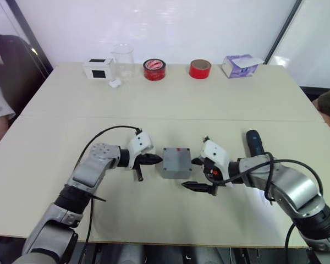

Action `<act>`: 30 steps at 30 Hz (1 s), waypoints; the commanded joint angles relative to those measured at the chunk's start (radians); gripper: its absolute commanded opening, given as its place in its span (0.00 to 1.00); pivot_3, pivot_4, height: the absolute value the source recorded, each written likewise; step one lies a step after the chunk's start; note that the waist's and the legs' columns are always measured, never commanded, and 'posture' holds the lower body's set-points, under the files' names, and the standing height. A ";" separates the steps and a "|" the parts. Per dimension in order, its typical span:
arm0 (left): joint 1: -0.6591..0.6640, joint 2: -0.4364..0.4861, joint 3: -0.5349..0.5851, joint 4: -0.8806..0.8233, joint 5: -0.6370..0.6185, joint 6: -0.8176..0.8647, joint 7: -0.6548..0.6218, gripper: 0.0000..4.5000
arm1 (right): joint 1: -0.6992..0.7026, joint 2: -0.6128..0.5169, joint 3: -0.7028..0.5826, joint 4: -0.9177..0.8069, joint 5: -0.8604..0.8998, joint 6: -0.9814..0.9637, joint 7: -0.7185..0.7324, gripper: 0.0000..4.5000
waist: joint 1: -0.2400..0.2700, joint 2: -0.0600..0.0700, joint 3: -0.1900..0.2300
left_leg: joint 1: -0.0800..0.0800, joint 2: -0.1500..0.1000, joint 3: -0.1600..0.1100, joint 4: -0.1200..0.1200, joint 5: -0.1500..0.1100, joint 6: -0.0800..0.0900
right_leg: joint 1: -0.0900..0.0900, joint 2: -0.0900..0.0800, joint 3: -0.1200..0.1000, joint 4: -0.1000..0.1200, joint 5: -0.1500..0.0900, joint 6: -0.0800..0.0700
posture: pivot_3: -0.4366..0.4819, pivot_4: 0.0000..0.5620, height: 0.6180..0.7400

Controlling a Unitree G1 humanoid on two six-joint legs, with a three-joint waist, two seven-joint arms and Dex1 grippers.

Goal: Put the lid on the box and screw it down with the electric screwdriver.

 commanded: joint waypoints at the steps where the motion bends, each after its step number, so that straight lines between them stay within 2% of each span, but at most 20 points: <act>1: -0.020 0.000 0.021 -0.029 -0.011 -0.008 0.002 0.00 | -0.006 -0.005 -0.051 -0.051 0.023 0.001 0.000 0.98 | 0.000 0.000 0.000 | 0.000 0.000 0.000 0.000 0.000 0.000 | 0.000 0.000 0.000 0.000 0.000 0.000 | 0.48 0.27 1.00; 4: -0.017 0.024 0.058 -0.048 -0.037 0.020 -0.005 0.00 | 0.013 -0.037 -0.109 -0.075 0.055 0.012 0.013 0.98 | 0.001 0.000 0.000 | 0.000 0.000 0.000 0.000 0.000 0.000 | 0.000 0.000 0.000 0.000 0.000 0.000 | 0.48 0.27 1.00; 7: -0.041 0.006 0.146 -0.063 -0.145 0.138 0.005 0.00 | 0.036 -0.036 -0.200 -0.113 0.116 0.031 0.010 0.98 | 0.001 0.000 0.000 | 0.000 0.000 -0.001 0.000 0.000 0.000 | 0.000 0.000 0.000 0.000 0.000 0.000 | 0.48 0.27 1.00; 9: -0.046 0.026 0.161 -0.084 -0.174 0.168 -0.019 0.00 | 0.046 -0.047 -0.267 -0.129 0.163 0.057 0.015 0.98 | 0.001 0.000 0.000 | 0.000 0.000 -0.001 0.000 0.000 0.000 | 0.000 0.000 0.000 0.000 0.000 0.000 | 0.48 0.27 1.00; 13: -0.056 0.062 0.189 -0.141 -0.235 0.238 -0.043 0.00 | 0.034 -0.028 -0.392 -0.055 0.184 0.071 -0.044 0.98 | 0.000 0.000 0.000 | 0.001 0.000 -0.001 0.000 0.000 0.000 | 0.001 0.000 0.000 0.000 0.000 0.000 | 0.48 0.27 1.00; 19: -0.073 0.100 0.167 -0.228 -0.278 0.271 -0.062 0.00 | 0.021 0.006 -0.340 0.187 0.031 -0.100 -0.106 0.98 | 0.000 0.000 0.000 | 0.003 0.000 0.000 0.000 0.000 0.000 | 0.003 0.000 0.000 0.000 0.000 0.000 | 0.48 0.27 1.00; 22: -0.075 0.103 0.153 -0.247 -0.282 0.272 -0.060 0.00 | 0.009 0.036 -0.287 0.288 -0.038 -0.203 -0.103 0.84 | -0.001 0.000 0.000 | 0.003 0.000 0.003 0.000 0.000 0.000 | 0.003 0.000 0.000 0.000 0.000 0.000 | 0.48 0.27 1.00; 27: -0.073 0.103 0.148 -0.260 -0.281 0.274 -0.049 0.00 | -0.026 0.079 -0.259 0.392 -0.093 -0.293 -0.106 0.43 | -0.004 0.000 0.000 | 0.003 0.000 0.004 0.000 0.000 0.000 | 0.003 0.000 0.000 0.000 0.000 0.000 | 0.48 0.27 1.00; 30: -0.064 0.108 0.150 -0.272 -0.285 0.280 -0.043 0.00 | -0.045 0.098 -0.258 0.437 -0.114 -0.326 -0.110 0.43 | -0.005 0.000 0.000 | 0.003 0.000 0.004 0.000 0.000 0.000 | 0.003 0.000 0.000 0.000 0.000 0.000 | 0.48 0.27 1.00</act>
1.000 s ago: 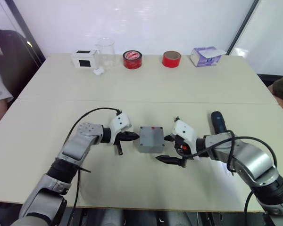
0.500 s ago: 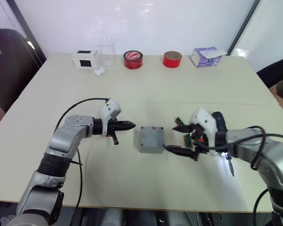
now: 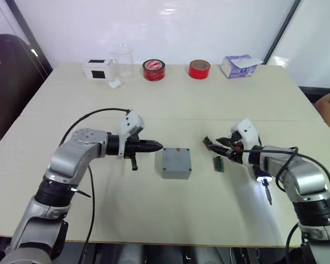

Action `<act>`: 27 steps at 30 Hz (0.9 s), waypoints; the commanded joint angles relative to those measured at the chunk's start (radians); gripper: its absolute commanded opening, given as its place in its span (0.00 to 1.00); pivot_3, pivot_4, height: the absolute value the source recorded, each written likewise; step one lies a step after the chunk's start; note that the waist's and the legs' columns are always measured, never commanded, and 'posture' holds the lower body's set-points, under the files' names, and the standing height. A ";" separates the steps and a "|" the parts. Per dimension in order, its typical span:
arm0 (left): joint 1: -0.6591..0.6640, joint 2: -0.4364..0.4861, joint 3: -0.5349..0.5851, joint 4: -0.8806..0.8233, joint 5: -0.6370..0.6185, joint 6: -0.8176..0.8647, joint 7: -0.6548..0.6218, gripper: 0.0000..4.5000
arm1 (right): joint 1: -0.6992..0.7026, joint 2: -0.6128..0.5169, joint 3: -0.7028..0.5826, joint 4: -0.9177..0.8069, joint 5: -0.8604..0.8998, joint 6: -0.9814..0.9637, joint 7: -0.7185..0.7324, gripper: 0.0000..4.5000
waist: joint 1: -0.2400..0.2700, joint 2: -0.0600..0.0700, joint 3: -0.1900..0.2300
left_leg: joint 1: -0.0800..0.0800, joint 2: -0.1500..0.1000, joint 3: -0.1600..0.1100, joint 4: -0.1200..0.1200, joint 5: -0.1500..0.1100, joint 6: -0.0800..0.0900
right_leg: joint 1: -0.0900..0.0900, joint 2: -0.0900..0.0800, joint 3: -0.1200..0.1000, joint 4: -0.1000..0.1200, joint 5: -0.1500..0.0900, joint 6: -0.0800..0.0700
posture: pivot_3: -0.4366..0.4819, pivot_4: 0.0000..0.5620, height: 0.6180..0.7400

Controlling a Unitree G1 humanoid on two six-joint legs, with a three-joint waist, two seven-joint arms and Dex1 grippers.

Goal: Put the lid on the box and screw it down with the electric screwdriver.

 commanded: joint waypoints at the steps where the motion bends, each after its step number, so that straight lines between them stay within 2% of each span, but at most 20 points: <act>1: 0.002 0.012 0.013 -0.047 -0.023 0.005 0.005 0.00 | -0.039 0.016 -0.013 0.027 -0.027 -0.055 -0.002 0.43 | -0.001 0.000 0.000 | 0.000 0.000 0.000 0.000 0.000 0.000 | 0.000 0.000 0.000 0.000 0.000 0.000 | 0.48 0.27 1.00; 13: 0.009 0.010 0.014 -0.040 -0.020 -0.002 0.011 0.00 | -0.042 0.053 -0.008 0.063 -0.059 -0.077 0.005 0.43 | 0.000 0.000 0.000 | 0.000 0.000 0.000 0.000 0.000 0.000 | 0.000 0.000 0.000 0.000 0.000 0.000 | 0.48 0.27 1.00; 16: 0.012 0.007 0.011 -0.045 -0.019 -0.001 0.017 0.00 | -0.044 0.057 -0.006 0.074 -0.068 -0.078 0.004 0.29 | 0.000 0.000 0.000 | 0.000 0.000 0.000 0.000 0.000 0.000 | 0.000 0.000 0.000 0.000 0.000 0.000 | 0.48 0.27 1.00; 19: 0.013 0.007 0.011 -0.048 -0.019 -0.001 0.020 0.00 | -0.043 0.061 -0.005 0.077 -0.074 -0.077 0.003 0.05 | 0.000 0.000 0.000 | 0.000 0.000 0.000 0.000 0.000 0.000 | 0.000 0.000 0.000 0.000 0.000 0.000 | 0.48 0.27 1.00; 20: 0.013 0.007 0.010 -0.048 -0.020 -0.002 0.021 0.00 | -0.043 0.062 -0.004 0.078 -0.076 -0.076 0.003 0.01 | 0.000 0.000 0.000 | 0.000 0.000 0.000 0.000 0.000 0.000 | 0.000 0.000 0.000 0.000 0.000 0.000 | 0.48 0.27 1.00; 27: 0.011 0.011 0.012 -0.037 -0.020 -0.010 0.018 0.00 | -0.043 0.068 -0.011 0.075 -0.082 -0.072 0.001 0.01 | 0.000 0.000 0.000 | 0.000 0.000 0.000 0.000 0.000 0.000 | 0.000 0.000 0.000 0.000 0.000 0.000 | 0.48 0.27 1.00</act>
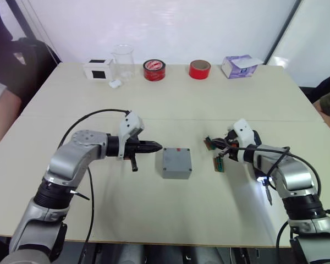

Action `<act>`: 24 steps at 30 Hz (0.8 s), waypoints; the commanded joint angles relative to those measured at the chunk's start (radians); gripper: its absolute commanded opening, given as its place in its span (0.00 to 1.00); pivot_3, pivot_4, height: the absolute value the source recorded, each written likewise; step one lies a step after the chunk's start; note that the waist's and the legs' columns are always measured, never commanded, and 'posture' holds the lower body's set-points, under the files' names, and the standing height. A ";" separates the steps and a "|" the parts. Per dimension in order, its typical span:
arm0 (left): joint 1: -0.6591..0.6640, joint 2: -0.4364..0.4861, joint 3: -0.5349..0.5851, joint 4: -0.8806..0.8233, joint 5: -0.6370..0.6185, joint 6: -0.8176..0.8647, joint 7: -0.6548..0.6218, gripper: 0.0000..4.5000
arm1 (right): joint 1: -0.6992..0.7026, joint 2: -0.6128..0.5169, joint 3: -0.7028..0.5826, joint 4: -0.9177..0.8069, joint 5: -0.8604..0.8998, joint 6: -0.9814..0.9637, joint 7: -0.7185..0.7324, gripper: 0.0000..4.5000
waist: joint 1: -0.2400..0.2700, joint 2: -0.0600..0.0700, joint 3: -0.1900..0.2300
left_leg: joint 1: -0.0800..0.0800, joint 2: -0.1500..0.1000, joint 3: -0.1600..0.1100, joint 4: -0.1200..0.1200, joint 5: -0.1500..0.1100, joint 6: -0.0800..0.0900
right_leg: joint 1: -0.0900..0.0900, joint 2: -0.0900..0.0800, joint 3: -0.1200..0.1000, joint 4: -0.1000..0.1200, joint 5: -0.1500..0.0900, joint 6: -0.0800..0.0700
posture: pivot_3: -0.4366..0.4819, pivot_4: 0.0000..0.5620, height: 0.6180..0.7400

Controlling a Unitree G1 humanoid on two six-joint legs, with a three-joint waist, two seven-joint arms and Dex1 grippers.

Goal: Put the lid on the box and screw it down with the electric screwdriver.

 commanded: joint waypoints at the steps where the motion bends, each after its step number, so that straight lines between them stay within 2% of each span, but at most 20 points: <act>1: -0.008 0.007 0.012 -0.016 -0.019 -0.012 -0.007 0.00 | -0.016 0.005 -0.018 -0.021 0.001 -0.014 -0.001 0.01 | 0.000 0.000 0.000 | 0.000 0.000 0.000 0.000 0.000 0.000 | 0.000 0.000 0.000 0.000 0.000 0.000 | 0.48 0.27 1.00; 15: -0.009 -0.003 0.009 -0.007 -0.016 -0.021 0.000 0.00 | -0.016 0.009 -0.030 -0.029 0.010 -0.004 -0.005 0.01 | 0.000 0.000 0.000 | 0.000 0.000 0.000 0.000 0.000 0.000 | 0.000 0.000 0.000 0.000 0.000 0.000 | 0.48 0.27 1.00; 24: 0.001 0.002 0.014 -0.008 -0.020 -0.017 -0.003 0.00 | -0.021 0.023 -0.115 -0.079 0.089 0.059 -0.013 0.01 | 0.000 0.000 0.000 | 0.000 0.000 0.000 0.000 0.000 0.000 | 0.000 0.000 0.000 0.000 0.000 0.000 | 0.48 0.27 1.00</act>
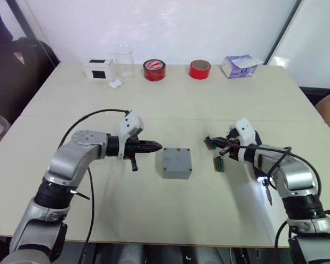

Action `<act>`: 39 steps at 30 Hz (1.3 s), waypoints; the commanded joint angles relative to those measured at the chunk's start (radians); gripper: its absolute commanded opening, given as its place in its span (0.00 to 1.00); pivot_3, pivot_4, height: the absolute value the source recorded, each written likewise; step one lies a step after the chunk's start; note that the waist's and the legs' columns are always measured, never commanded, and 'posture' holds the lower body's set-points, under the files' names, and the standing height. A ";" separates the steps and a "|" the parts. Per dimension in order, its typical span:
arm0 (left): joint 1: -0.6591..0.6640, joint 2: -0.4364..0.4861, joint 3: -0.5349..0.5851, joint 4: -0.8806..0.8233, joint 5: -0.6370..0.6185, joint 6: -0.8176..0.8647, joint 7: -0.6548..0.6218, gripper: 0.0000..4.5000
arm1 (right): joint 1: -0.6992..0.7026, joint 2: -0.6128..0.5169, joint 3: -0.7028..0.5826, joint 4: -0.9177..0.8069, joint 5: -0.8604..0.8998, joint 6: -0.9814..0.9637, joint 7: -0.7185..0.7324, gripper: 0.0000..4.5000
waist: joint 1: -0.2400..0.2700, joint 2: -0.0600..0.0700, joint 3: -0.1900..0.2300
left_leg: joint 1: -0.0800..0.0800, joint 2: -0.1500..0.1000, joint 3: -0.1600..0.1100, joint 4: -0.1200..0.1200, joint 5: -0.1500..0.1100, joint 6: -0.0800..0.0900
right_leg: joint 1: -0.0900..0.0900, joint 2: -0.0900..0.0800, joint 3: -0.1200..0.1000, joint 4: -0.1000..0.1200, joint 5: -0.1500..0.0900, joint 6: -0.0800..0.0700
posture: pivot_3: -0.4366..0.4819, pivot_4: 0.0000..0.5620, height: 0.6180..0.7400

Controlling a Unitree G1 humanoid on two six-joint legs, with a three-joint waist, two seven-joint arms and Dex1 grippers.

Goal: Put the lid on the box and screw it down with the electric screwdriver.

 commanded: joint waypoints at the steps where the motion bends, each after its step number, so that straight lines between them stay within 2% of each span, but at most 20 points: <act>1: 0.001 0.004 0.014 -0.018 -0.021 -0.008 -0.004 0.00 | -0.020 0.004 -0.061 -0.074 0.050 0.026 -0.011 0.01 | 0.000 0.000 0.000 | 0.000 0.000 0.000 0.000 0.000 0.000 | 0.000 0.000 0.000 0.000 0.000 0.000 | 0.48 0.27 1.00; 9: 0.015 0.043 0.021 -0.040 -0.033 0.009 -0.028 0.00 | -0.001 0.005 -0.080 -0.299 0.145 0.125 -0.028 0.01 | -0.001 0.000 0.000 | 0.000 0.000 0.000 0.000 0.000 0.000 | 0.000 0.000 0.000 0.000 0.000 0.000 | 0.48 0.27 1.00; 15: 0.029 0.104 0.013 -0.054 -0.045 0.010 -0.067 0.00 | 0.030 0.030 0.034 -0.497 0.181 0.178 -0.043 0.01 | -0.003 0.000 0.000 | 0.000 0.001 -0.004 0.000 0.000 0.000 | 0.000 0.000 0.000 0.000 0.000 0.000 | 0.48 0.27 1.00; 23: 0.034 0.095 0.009 -0.064 -0.050 0.015 -0.051 0.00 | 0.056 0.013 0.101 -0.475 0.138 0.149 -0.052 0.01 | 0.005 0.000 0.000 | 0.000 0.000 -0.004 0.000 0.000 0.000 | 0.000 -0.001 0.000 0.000 0.000 0.000 | 0.48 0.27 1.00; 39: 0.029 0.084 0.004 -0.063 -0.052 0.019 -0.038 0.00 | 0.085 -0.004 0.097 -0.461 0.127 0.140 -0.054 0.01 | 0.002 0.000 0.000 | 0.000 0.000 -0.004 0.000 0.000 0.000 | 0.000 0.000 0.000 0.000 0.000 0.000 | 0.48 0.27 1.00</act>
